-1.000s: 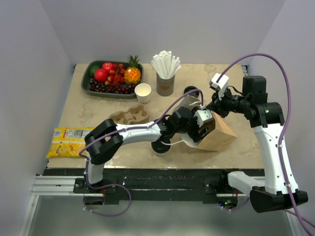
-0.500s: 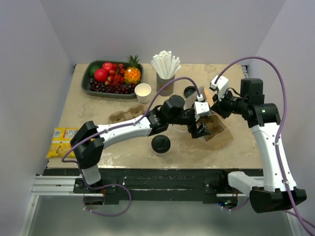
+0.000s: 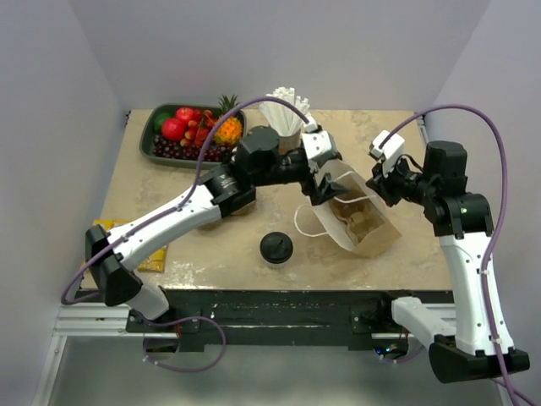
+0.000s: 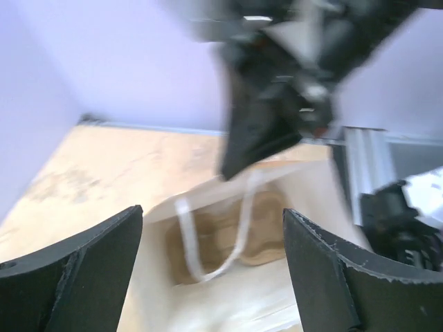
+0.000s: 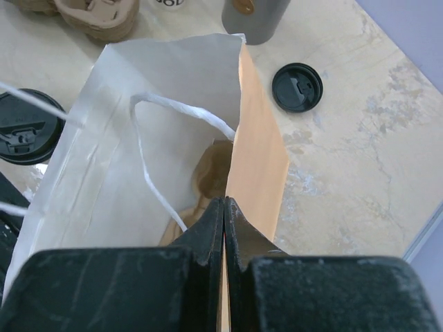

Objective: Pack the takeout coffee

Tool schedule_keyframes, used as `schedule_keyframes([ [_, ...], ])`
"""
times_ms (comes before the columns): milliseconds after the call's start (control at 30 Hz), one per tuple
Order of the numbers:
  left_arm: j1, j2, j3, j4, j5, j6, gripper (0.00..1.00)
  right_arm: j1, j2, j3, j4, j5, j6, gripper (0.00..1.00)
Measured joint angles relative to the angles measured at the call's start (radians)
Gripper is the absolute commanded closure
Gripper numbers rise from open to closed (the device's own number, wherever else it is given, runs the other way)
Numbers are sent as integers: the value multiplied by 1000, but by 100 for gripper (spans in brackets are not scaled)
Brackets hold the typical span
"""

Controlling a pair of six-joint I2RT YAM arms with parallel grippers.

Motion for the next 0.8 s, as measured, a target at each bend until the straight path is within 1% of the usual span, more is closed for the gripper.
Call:
schedule_keyframes([
  [100, 49, -58, -5, -26, -119, 3, 13, 0, -29, -10, 3, -21, 0, 100],
  [200, 113, -82, -24, -40, -185, -7, 14, 0, -47, -24, -1, -47, -6, 100],
  [267, 161, -72, -26, -65, -208, -27, 15, 0, -53, -25, -6, -66, -10, 100],
  [433, 251, -26, -61, -113, -212, -103, 15, 0, -45, -21, -44, -106, -22, 100],
  [567, 290, 19, -67, -143, -195, -127, 15, 0, 0, 6, -63, -122, -16, 100],
  [733, 328, 106, 40, -213, -153, -114, 15, -3, 140, 133, -47, -138, 26, 100],
  [800, 340, 113, 58, -227, -141, -103, 15, -10, 181, 174, -31, -152, 41, 100],
])
